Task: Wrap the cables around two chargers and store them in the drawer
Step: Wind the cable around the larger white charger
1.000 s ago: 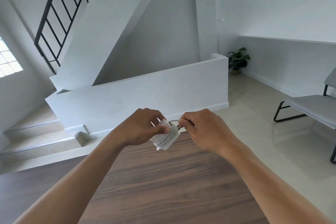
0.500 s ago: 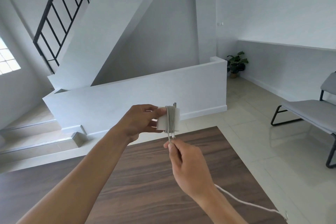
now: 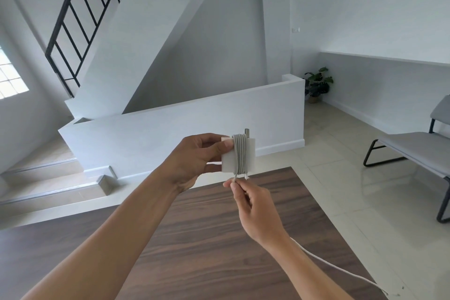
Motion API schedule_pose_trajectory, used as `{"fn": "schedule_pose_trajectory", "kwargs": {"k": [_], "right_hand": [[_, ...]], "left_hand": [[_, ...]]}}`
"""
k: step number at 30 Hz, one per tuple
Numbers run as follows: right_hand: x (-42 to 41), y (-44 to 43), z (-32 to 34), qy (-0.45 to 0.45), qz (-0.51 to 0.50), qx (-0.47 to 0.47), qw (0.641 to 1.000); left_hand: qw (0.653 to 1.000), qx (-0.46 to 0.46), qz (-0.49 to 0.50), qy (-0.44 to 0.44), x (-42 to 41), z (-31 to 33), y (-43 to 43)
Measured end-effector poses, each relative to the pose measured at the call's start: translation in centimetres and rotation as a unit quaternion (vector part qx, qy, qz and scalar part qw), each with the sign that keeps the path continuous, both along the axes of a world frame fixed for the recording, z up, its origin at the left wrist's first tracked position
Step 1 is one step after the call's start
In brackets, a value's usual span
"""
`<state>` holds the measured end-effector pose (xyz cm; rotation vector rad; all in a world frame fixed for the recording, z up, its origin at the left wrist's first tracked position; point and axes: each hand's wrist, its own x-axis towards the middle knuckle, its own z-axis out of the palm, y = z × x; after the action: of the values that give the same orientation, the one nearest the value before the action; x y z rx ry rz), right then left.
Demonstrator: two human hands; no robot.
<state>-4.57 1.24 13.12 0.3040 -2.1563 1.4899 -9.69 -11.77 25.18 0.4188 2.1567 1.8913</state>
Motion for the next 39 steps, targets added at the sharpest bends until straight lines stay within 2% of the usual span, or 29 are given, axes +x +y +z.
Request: {"fn": "schedule_pose_trajectory", "kwargs": {"k": [3,9,12,20,23,27,31,34,39], "right_hand": [[0.2,-0.3,0.2,0.031,-0.004,0.022,0.999],[1.0,-1.4,-0.7,0.048,0.013,-0.025,0.998],[0.9,-1.7,-0.4,0.042,0.02,-0.044,0.998],[-0.8,0.6,-0.6,0.022,0.004,-0.055,0.998],[-1.3,1.5,-0.7,-0.028,0.006,-0.015,0.999],[-2.7,4.7,1.9,-0.06,0.008,0.088,0.994],[-3.9,7.7,5.3,-0.083,0.026,0.16,0.983],[-3.8,8.2,7.7,-0.09,0.025,0.212,0.973],[-2.8,6.7,9.3,-0.091,-0.016,0.307,0.947]], "left_hand": [[0.999,0.027,0.02,0.009,0.3,0.4,0.3],[0.994,0.079,0.068,0.045,0.6,0.3,0.4],[0.993,0.099,0.051,0.03,0.9,0.2,0.5],[0.996,0.077,0.006,0.051,1.4,0.5,0.3],[0.997,0.028,-0.033,0.064,1.9,0.1,0.4],[0.992,-0.055,-0.083,0.077,2.1,0.0,-0.8],[0.959,-0.218,-0.092,0.155,1.6,-0.6,-2.1],[0.956,-0.242,-0.067,0.148,1.1,-1.4,-2.1],[0.943,-0.288,-0.088,0.14,0.2,-2.2,-2.1]]}}
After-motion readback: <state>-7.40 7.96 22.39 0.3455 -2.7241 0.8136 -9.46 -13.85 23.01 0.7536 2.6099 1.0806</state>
